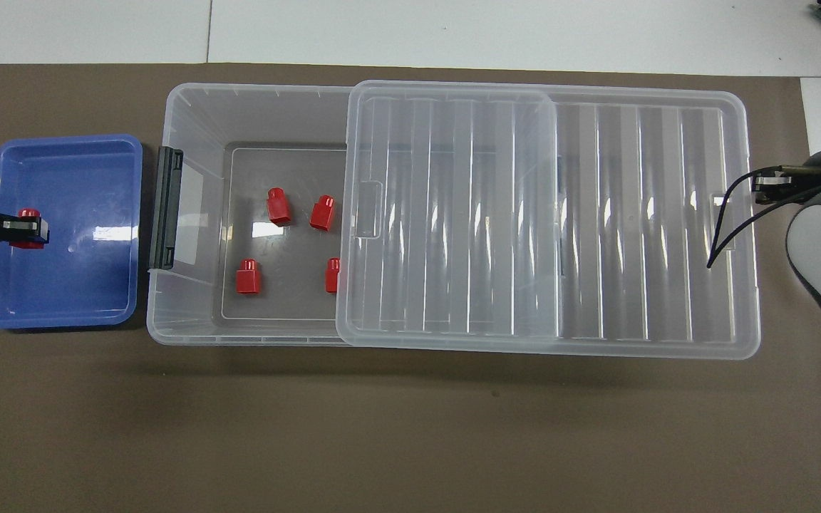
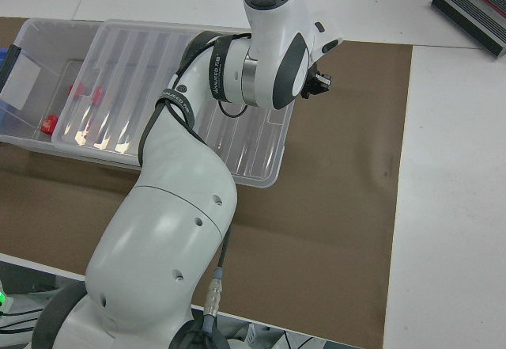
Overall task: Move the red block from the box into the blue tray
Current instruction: 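Lower the red block into the tray while the right gripper slides the lid back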
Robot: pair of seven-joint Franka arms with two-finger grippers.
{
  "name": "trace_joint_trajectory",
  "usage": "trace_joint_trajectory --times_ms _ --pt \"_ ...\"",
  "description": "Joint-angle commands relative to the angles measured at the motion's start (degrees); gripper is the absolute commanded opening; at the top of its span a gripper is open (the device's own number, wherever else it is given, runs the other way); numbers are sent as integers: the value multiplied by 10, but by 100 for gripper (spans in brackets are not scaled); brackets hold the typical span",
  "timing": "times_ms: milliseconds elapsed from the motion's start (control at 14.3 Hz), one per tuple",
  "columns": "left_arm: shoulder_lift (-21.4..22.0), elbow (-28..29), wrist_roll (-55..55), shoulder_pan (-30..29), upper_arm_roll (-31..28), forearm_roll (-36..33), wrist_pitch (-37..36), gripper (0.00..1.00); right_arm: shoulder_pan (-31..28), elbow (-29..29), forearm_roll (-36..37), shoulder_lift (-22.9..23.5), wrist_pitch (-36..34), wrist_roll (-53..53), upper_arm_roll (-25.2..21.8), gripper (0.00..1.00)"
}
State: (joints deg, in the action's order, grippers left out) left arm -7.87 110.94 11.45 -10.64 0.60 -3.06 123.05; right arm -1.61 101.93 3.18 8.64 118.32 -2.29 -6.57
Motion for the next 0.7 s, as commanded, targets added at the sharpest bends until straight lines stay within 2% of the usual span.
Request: trace_joint_trajectory --times_ms 0,419,628 --pt "-14 26 2 -17 6 -2 58 19 10 4 -12 1 11 17 4 0" --pt "-28 71 -20 -11 6 -2 115 19 12 8 -12 0 11 18 43 0" --pt "-60 78 -21 -11 6 -2 146 19 12 8 -11 0 12 29 67 0"
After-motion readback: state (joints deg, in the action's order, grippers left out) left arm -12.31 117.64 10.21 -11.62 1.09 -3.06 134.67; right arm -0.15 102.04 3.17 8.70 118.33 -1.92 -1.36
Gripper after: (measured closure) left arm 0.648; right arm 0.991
